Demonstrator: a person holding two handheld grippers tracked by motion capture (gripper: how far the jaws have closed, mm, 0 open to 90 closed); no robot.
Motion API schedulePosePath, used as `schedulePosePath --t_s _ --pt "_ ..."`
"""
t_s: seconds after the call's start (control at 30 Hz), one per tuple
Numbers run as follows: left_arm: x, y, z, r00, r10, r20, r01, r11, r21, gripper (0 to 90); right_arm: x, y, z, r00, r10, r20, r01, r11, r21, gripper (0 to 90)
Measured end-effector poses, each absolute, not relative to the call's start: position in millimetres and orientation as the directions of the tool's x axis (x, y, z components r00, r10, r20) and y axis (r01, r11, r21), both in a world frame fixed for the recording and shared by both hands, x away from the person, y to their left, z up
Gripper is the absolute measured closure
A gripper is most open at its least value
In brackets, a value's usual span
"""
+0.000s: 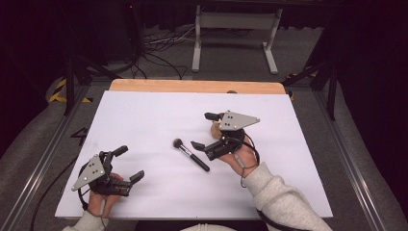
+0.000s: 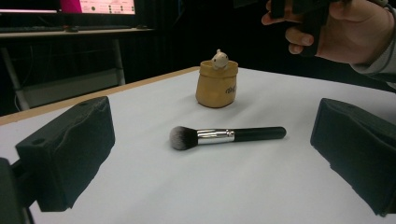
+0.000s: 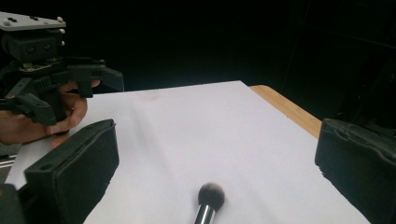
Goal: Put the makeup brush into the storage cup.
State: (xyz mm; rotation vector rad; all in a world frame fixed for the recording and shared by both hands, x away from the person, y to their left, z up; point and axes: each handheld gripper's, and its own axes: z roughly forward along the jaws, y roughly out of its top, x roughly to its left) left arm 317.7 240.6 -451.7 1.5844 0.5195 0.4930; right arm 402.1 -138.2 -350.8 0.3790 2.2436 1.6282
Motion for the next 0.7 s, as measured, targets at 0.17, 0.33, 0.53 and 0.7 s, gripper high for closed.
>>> schedulePosePath --t_s 0.17,0.33,0.53,0.7 --pt "318 240 -452 0.805 0.593 0.0 0.047 -0.064 0.997 0.4 410 -129 -344 -0.909 0.398 -0.124 0.044 0.386 0.922 2.2" --pt "318 240 -452 0.806 0.592 -0.002 0.048 -0.062 0.997 0.5 421 -119 -345 -0.909 0.404 -0.1 0.127 0.497 0.859 2.1" --pt "319 240 -452 0.806 0.591 0.0 0.048 -0.066 0.997 0.5 432 -109 -346 -0.916 0.397 -0.056 0.206 0.587 0.783 1.9" --pt "319 241 -452 0.807 0.59 0.0 0.049 -0.066 0.997 0.5 438 -103 -345 -0.918 0.392 -0.062 0.228 0.647 0.727 1.9"
